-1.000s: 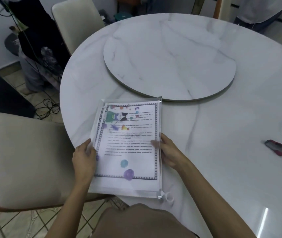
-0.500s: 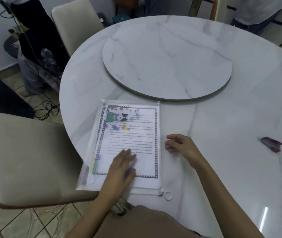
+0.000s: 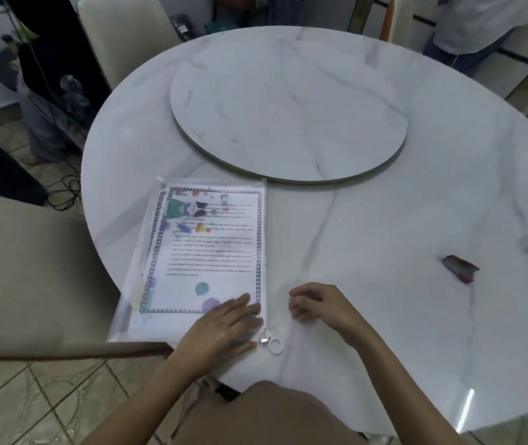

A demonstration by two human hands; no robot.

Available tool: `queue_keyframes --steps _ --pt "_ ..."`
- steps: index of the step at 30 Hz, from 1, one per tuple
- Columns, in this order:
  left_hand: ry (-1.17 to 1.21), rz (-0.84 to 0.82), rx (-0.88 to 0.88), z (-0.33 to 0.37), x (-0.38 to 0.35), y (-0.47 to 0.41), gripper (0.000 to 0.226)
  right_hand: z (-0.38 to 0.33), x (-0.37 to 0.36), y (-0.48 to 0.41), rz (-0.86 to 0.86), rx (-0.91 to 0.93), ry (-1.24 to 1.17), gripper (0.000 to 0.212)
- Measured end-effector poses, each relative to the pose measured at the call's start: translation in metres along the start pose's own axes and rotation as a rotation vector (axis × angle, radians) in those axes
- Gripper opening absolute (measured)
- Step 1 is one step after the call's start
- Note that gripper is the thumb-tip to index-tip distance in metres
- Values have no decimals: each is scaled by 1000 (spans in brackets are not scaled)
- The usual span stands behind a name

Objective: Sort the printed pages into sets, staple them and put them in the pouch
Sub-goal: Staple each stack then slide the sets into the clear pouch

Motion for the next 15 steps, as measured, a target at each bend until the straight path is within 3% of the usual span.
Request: queue_keyframes --steps 5,8,15 --pt "17 211 24 26 3 -17 40 5 -8 14 -164 2 175 14" --pt "20 289 14 43 0 -28 33 5 -8 25 -254 27 158 18" --pt "-41 374 -29 75 -14 -47 23 7 21 27 -210 64 78 17"
Point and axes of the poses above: each hand's wrist, its own y-axis away from the middle knuckle, its own x-axis out of the back of the hand, z = x × y, the point moved 7 cm from there along -y, towards the middle knuckle, and after that the axes turned 15 degrees about y, right-handed, at the moved point
